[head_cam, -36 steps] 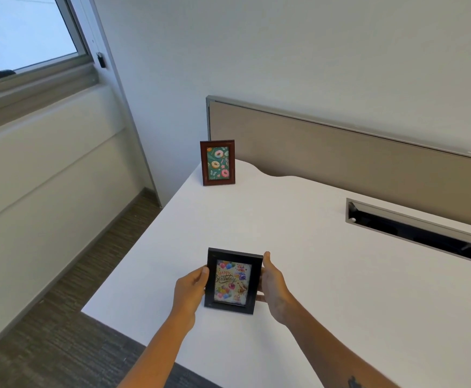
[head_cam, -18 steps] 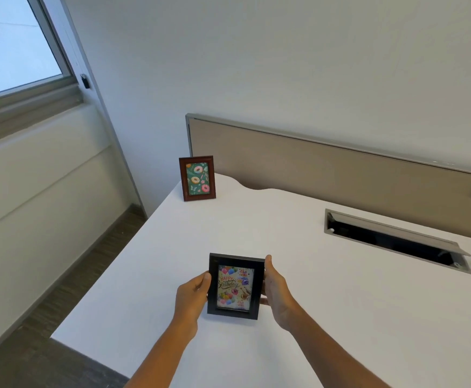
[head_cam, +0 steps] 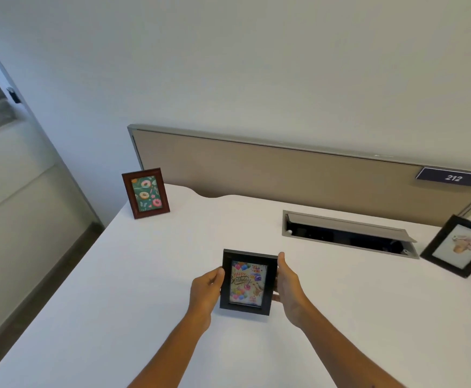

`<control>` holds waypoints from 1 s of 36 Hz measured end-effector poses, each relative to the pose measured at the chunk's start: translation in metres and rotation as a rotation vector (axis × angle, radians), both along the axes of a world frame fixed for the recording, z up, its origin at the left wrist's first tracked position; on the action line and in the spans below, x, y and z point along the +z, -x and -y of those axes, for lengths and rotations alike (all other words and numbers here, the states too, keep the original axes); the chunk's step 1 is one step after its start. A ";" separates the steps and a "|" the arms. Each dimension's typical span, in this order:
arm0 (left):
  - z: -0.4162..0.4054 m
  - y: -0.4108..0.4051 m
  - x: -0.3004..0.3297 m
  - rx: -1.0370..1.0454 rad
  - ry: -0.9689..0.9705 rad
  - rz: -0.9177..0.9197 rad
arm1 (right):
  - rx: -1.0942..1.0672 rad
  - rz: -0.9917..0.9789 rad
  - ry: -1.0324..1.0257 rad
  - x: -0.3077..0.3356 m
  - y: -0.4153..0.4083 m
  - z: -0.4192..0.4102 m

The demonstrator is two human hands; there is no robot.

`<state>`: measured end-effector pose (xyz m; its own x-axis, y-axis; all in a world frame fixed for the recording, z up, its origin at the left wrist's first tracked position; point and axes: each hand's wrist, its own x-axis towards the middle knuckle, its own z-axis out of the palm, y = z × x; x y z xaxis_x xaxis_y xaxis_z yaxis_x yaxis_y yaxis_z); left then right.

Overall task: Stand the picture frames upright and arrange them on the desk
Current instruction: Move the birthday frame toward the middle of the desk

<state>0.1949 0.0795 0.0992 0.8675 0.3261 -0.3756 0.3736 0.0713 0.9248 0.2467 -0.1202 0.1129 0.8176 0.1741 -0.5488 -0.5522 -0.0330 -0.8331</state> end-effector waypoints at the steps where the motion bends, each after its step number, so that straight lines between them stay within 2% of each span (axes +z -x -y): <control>1: 0.006 -0.006 0.002 -0.007 -0.002 0.005 | -0.009 0.006 0.004 0.001 -0.006 0.005; 18: 0.038 -0.152 0.013 -0.056 -0.090 0.029 | -0.061 0.024 -0.028 0.013 -0.141 0.038; 36: 0.036 -0.299 -0.012 -0.075 -0.152 0.000 | -0.109 0.030 -0.074 -0.002 -0.273 0.033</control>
<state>0.4941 0.0430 0.0872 0.8913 0.3140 -0.3271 0.3730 -0.0975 0.9227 0.5194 -0.1532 0.1111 0.8500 0.1223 -0.5125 -0.5236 0.0879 -0.8474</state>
